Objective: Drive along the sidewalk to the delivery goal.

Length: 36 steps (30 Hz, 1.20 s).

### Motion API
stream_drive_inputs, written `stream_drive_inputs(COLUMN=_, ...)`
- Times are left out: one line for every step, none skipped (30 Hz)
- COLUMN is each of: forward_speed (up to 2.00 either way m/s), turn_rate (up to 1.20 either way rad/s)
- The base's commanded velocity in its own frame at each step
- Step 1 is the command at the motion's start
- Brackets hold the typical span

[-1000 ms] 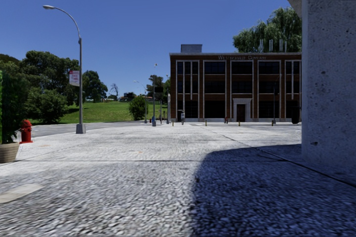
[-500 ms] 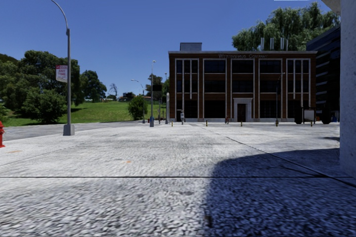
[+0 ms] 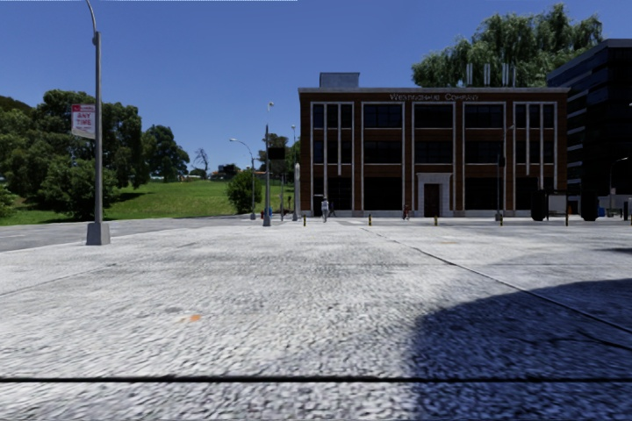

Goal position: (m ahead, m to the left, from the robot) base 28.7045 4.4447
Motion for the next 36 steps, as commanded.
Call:
stream_drive_inputs(forward_speed=1.94, turn_rate=0.00)
stream_drive_inputs(forward_speed=1.94, turn_rate=0.00)
stream_drive_inputs(forward_speed=1.94, turn_rate=0.00)
stream_drive_inputs(forward_speed=1.94, turn_rate=0.00)
stream_drive_inputs(forward_speed=1.94, turn_rate=0.00)
stream_drive_inputs(forward_speed=1.94, turn_rate=0.00)
stream_drive_inputs(forward_speed=1.94, turn_rate=0.00)
stream_drive_inputs(forward_speed=1.94, turn_rate=0.00)
stream_drive_inputs(forward_speed=1.94, turn_rate=0.00)
stream_drive_inputs(forward_speed=1.94, turn_rate=0.00)
stream_drive_inputs(forward_speed=1.94, turn_rate=0.00)
stream_drive_inputs(forward_speed=1.94, turn_rate=0.00)
stream_drive_inputs(forward_speed=1.94, turn_rate=0.00)
stream_drive_inputs(forward_speed=1.94, turn_rate=0.00)
stream_drive_inputs(forward_speed=1.94, turn_rate=0.00)
stream_drive_inputs(forward_speed=1.94, turn_rate=0.00)
stream_drive_inputs(forward_speed=1.94, turn_rate=0.00)
stream_drive_inputs(forward_speed=1.94, turn_rate=0.00)
stream_drive_inputs(forward_speed=1.94, turn_rate=0.00)
stream_drive_inputs(forward_speed=1.94, turn_rate=0.00)
stream_drive_inputs(forward_speed=1.94, turn_rate=0.00)
stream_drive_inputs(forward_speed=1.94, turn_rate=0.00)
stream_drive_inputs(forward_speed=1.94, turn_rate=0.00)
stream_drive_inputs(forward_speed=1.94, turn_rate=0.00)
stream_drive_inputs(forward_speed=1.94, turn_rate=0.00)
stream_drive_inputs(forward_speed=1.94, turn_rate=0.00)
stream_drive_inputs(forward_speed=1.94, turn_rate=0.00)
stream_drive_inputs(forward_speed=1.94, turn_rate=0.00)
stream_drive_inputs(forward_speed=1.94, turn_rate=-0.07)
stream_drive_inputs(forward_speed=1.94, turn_rate=-0.15)
stream_drive_inputs(forward_speed=1.94, turn_rate=-0.17)
stream_drive_inputs(forward_speed=1.94, turn_rate=-0.17)
stream_drive_inputs(forward_speed=1.94, turn_rate=-0.18)
stream_drive_inputs(forward_speed=1.94, turn_rate=-0.18)
stream_drive_inputs(forward_speed=1.94, turn_rate=-0.18)
stream_drive_inputs(forward_speed=1.94, turn_rate=-0.18)
